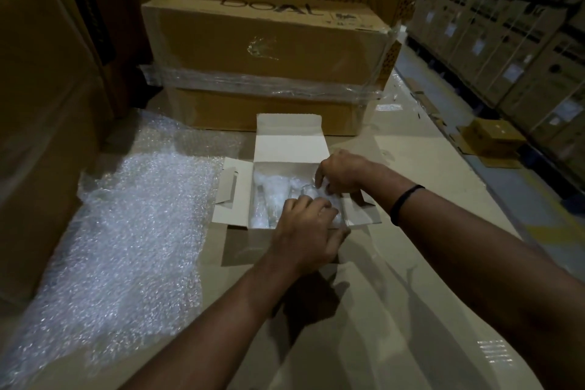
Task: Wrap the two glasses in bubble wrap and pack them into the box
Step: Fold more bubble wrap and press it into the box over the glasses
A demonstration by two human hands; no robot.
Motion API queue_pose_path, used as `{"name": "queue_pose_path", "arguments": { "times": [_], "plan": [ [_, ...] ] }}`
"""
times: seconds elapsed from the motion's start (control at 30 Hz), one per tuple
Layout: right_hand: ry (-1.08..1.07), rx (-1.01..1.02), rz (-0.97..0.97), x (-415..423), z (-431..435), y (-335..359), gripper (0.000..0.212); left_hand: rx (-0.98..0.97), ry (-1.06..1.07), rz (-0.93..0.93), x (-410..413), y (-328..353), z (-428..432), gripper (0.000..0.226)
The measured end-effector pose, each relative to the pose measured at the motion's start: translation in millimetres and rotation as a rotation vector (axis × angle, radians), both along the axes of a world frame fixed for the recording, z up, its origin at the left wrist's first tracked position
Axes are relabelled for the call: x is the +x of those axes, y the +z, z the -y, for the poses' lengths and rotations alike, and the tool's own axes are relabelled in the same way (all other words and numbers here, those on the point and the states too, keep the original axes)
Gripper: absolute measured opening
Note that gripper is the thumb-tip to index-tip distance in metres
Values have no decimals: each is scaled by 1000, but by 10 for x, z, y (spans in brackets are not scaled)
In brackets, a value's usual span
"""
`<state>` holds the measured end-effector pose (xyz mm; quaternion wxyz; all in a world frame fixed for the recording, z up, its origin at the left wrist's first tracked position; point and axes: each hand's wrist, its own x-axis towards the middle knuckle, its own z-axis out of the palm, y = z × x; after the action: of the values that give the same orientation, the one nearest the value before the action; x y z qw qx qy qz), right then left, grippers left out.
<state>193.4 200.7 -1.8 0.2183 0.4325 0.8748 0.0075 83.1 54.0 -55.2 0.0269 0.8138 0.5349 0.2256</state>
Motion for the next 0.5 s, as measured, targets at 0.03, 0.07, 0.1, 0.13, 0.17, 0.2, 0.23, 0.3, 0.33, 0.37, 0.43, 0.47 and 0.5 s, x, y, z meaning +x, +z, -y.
{"name": "queue_pose_path", "arguments": {
  "times": [0.03,0.07,0.1,0.13,0.17,0.2,0.23,0.3,0.33,0.37,0.43,0.47,0.5],
  "plan": [
    [13,22,2,-5,13,-24,32,47,2,22,-4,-17,13,49],
    [22,41,2,-12,20,-49,33,43,-2,3,5,-12,14,49],
    [29,56,7,-23,28,-73,33,-5,-2,-29,23,14,11,51],
    [34,68,14,-32,32,-89,33,-75,3,-55,47,53,7,54],
    [42,77,20,-42,35,-89,32,-143,11,-73,73,93,-1,55],
    [45,82,15,-46,35,-77,31,-194,19,-88,103,128,-9,56],
    [38,78,-19,-46,30,-55,29,-241,28,-103,136,156,-12,57],
    [-60,26,-239,-43,9,23,18,-334,57,-127,193,185,-6,57],
    [-132,-13,-371,-52,-7,69,15,-373,70,-128,212,192,-4,58],
    [-198,-47,-468,-70,-12,128,20,-405,81,-122,224,197,-4,58],
    [-289,-116,-500,-125,-10,212,45,-464,95,-95,238,201,-6,58],
    [-325,-156,-459,-153,6,216,56,-475,99,-77,239,206,-8,58],
    [-360,-194,-414,-182,22,195,64,-468,101,-59,233,200,-8,57]
  ]
}}
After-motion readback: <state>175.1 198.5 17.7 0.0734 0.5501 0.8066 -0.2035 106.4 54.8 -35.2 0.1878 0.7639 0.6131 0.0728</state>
